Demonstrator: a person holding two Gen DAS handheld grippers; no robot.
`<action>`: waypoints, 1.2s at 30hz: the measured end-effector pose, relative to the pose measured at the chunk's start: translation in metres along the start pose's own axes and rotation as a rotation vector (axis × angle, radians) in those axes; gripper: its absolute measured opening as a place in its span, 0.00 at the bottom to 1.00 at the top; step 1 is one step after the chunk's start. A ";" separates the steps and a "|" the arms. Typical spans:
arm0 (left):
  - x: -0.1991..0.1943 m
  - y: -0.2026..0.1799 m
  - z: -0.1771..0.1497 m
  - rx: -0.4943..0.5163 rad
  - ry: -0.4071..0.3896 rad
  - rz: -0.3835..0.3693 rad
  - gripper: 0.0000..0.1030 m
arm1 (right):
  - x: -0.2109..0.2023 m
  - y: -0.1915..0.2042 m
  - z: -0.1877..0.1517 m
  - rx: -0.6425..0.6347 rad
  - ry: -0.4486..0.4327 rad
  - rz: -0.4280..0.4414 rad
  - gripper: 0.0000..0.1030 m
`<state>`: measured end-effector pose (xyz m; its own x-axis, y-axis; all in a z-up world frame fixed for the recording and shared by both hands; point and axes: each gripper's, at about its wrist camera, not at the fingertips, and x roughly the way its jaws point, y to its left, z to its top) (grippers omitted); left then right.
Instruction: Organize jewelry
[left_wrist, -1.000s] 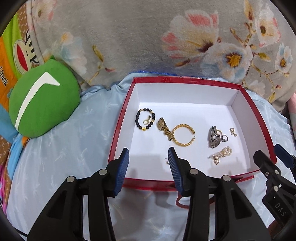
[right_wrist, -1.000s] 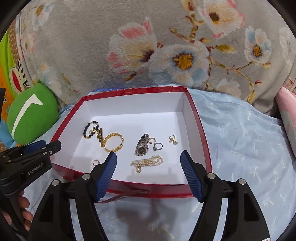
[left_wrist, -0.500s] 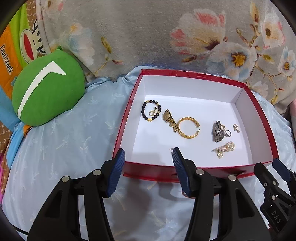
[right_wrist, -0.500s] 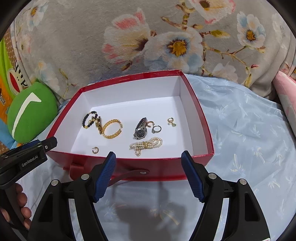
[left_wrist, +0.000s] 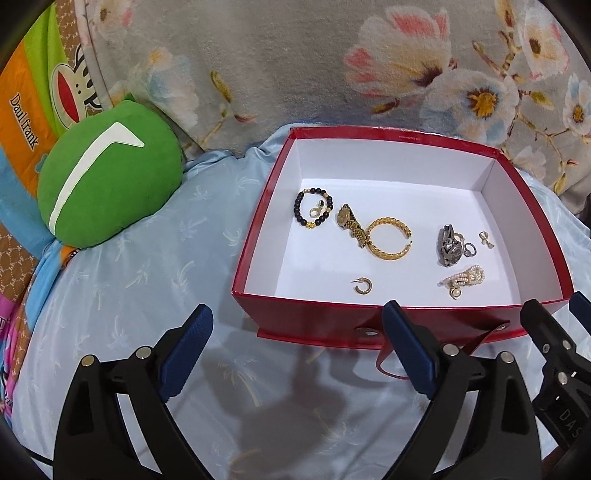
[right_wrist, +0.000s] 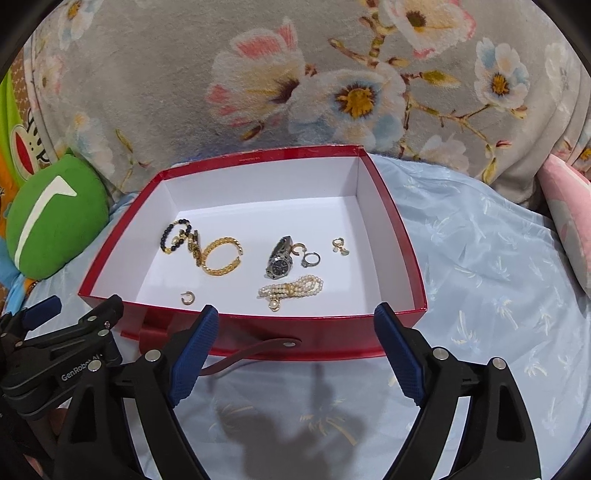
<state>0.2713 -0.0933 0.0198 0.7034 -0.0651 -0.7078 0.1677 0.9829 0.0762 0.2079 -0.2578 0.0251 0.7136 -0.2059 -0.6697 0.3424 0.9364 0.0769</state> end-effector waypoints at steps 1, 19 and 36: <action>0.001 -0.001 0.000 0.000 0.001 -0.002 0.88 | 0.000 0.000 -0.001 0.002 0.001 -0.001 0.81; -0.003 -0.007 -0.002 0.002 0.009 -0.005 0.89 | -0.003 0.008 0.000 -0.006 0.010 0.000 0.83; 0.004 -0.008 0.012 0.002 0.000 0.032 0.90 | 0.003 0.016 0.010 -0.035 0.010 -0.025 0.83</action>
<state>0.2813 -0.1033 0.0252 0.7083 -0.0341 -0.7051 0.1468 0.9841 0.0999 0.2211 -0.2466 0.0314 0.6987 -0.2261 -0.6787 0.3381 0.9405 0.0348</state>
